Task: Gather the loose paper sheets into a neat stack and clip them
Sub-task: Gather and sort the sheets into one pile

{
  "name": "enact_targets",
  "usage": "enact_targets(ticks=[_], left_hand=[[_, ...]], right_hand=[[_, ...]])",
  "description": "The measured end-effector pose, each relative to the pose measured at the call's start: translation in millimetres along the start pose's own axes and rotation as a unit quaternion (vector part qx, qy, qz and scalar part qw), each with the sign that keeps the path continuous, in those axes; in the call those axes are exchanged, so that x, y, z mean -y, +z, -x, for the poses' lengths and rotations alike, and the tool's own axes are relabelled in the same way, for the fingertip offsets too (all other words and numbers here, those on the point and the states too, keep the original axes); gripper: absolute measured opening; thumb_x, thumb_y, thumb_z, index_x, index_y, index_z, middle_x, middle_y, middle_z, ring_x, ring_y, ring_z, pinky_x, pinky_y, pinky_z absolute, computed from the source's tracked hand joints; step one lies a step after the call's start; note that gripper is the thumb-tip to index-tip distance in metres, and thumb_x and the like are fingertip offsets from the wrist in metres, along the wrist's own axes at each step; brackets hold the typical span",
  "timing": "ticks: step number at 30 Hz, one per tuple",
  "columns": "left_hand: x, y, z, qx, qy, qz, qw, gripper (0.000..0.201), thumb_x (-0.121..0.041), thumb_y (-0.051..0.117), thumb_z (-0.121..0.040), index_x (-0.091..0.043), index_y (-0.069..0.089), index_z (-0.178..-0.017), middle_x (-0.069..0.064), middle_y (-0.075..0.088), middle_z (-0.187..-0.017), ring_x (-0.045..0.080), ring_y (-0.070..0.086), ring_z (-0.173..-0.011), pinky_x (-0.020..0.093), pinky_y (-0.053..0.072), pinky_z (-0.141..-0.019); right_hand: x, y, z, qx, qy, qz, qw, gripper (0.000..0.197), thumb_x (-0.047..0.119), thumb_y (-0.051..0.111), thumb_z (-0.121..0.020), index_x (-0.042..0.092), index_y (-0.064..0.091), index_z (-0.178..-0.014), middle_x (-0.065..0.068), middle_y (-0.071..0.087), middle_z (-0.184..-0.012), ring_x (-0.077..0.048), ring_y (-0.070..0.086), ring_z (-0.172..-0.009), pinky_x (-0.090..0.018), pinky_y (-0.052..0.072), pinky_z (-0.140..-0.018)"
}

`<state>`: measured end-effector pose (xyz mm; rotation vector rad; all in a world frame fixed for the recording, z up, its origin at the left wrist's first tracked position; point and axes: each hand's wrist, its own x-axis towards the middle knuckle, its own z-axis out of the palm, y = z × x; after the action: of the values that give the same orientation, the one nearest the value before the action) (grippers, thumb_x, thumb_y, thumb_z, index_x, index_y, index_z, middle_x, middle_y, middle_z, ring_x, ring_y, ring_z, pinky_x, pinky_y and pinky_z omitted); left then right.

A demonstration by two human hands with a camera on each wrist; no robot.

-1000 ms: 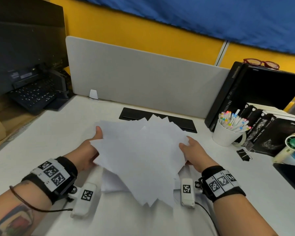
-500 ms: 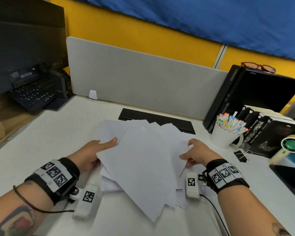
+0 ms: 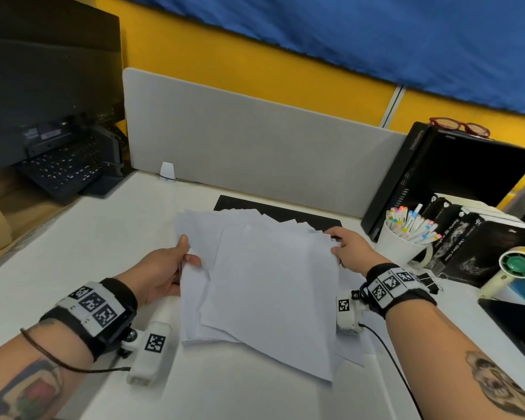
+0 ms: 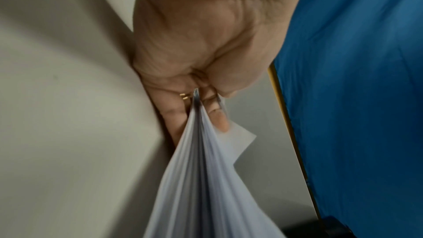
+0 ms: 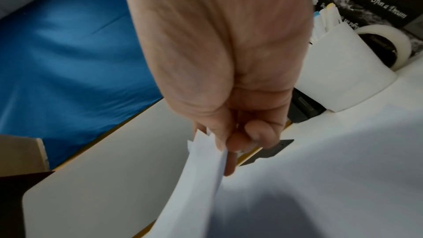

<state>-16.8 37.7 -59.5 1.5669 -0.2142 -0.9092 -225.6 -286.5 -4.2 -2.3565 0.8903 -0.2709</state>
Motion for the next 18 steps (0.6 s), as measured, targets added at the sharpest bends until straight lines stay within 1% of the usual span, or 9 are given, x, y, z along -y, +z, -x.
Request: enact_targets(ticks=[2,4,7,8,9,11,14,16,18], left_hand=[[0.5,1.8,0.0,-0.010,0.012,-0.011,1.000,0.061,-0.061,0.041,-0.100,-0.009,0.071,-0.087,0.011,0.075,-0.085,0.027,0.069,-0.078,0.037,0.058,-0.067],[0.2,2.4,2.4,0.005,0.029,-0.031,0.999,0.055,-0.061,0.056,-0.092,-0.009,0.071,-0.102,0.012,0.079,-0.096,0.030,0.074,-0.087,0.037,0.060,-0.070],[2.7,-0.4,2.7,0.052,0.041,-0.064,0.996,0.077,-0.058,0.091,-0.054,-0.006,0.070,-0.107,0.012,0.079,-0.103,0.029,0.077,-0.091,0.038,0.063,-0.077],[3.0,-0.1,2.4,0.041,0.046,-0.059,0.996,0.069,-0.050,0.093,-0.059,-0.006,0.069,-0.107,0.013,0.079,-0.106,0.029,0.077,-0.091,0.039,0.063,-0.079],[3.3,1.9,1.8,0.020,0.052,-0.047,0.997,0.052,-0.041,0.087,-0.075,-0.009,0.067,-0.112,0.013,0.078,-0.108,0.029,0.076,-0.091,0.040,0.063,-0.079],[3.4,6.1,0.3,-0.026,0.064,-0.038,0.997,0.033,-0.028,0.066,-0.098,-0.016,0.056,-0.127,0.007,0.073,-0.111,0.025,0.072,-0.090,0.033,0.062,-0.064],[3.9,9.3,-2.0,-0.082,0.096,-0.062,0.990,0.034,-0.028,0.055,-0.104,-0.029,0.037,-0.132,0.007,0.060,-0.109,0.020,0.059,-0.075,0.018,0.044,-0.036],[5.0,9.9,-2.9,-0.081,0.098,-0.073,0.989,0.026,-0.029,0.054,-0.104,-0.028,0.040,-0.126,0.009,0.058,-0.103,0.019,0.054,-0.068,0.017,0.039,-0.033],[4.2,9.0,0.0,-0.062,0.088,-0.085,0.991,0.015,-0.033,0.055,-0.104,-0.019,0.052,-0.108,0.009,0.060,-0.091,0.019,0.055,-0.065,0.019,0.042,-0.041]], right_hand=[[-0.2,4.2,-5.7,-0.013,0.011,-0.018,1.000,0.034,-0.002,0.050,-0.096,0.024,0.058,-0.116,0.001,0.061,-0.090,-0.017,0.055,-0.068,-0.016,0.043,-0.049],[0.5,9.2,-8.7,-0.023,0.061,-0.041,0.997,0.029,0.011,0.059,-0.096,0.026,0.050,-0.119,-0.006,0.061,-0.105,-0.023,0.060,-0.076,-0.025,0.048,-0.054],[4.3,15.4,-9.7,0.056,0.195,-0.117,0.972,0.061,0.011,0.082,-0.079,0.020,0.037,-0.118,-0.016,0.063,-0.117,-0.030,0.070,-0.086,-0.035,0.061,-0.064],[7.2,16.7,-9.6,0.093,0.221,-0.114,0.964,0.064,0.003,0.086,-0.071,0.011,0.039,-0.114,-0.021,0.064,-0.117,-0.035,0.071,-0.092,-0.043,0.063,-0.075],[9.6,17.8,-9.8,0.119,0.230,-0.086,0.962,0.061,-0.004,0.086,-0.068,0.004,0.045,-0.111,-0.025,0.065,-0.116,-0.038,0.071,-0.097,-0.049,0.061,-0.083],[15.1,20.2,-10.4,0.114,0.227,-0.001,0.967,0.053,-0.009,0.081,-0.073,0.001,0.050,-0.114,-0.025,0.069,-0.108,-0.038,0.072,-0.099,-0.049,0.059,-0.089],[19.1,17.8,-13.9,0.034,0.213,0.133,0.967,0.044,0.007,0.080,-0.081,0.000,0.046,-0.108,-0.017,0.072,-0.106,-0.028,0.074,-0.095,-0.038,0.060,-0.087],[15.6,14.4,-20.2,-0.033,0.206,0.132,0.969,0.063,0.011,0.085,-0.075,0.001,0.043,-0.121,-0.014,0.069,-0.111,-0.028,0.072,-0.096,-0.035,0.061,-0.080],[14.9,13.8,-25.1,-0.062,0.182,0.079,0.978,0.063,0.006,0.086,-0.071,0.007,0.048,-0.122,-0.013,0.065,-0.112,-0.030,0.070,-0.098,-0.036,0.060,-0.077]])
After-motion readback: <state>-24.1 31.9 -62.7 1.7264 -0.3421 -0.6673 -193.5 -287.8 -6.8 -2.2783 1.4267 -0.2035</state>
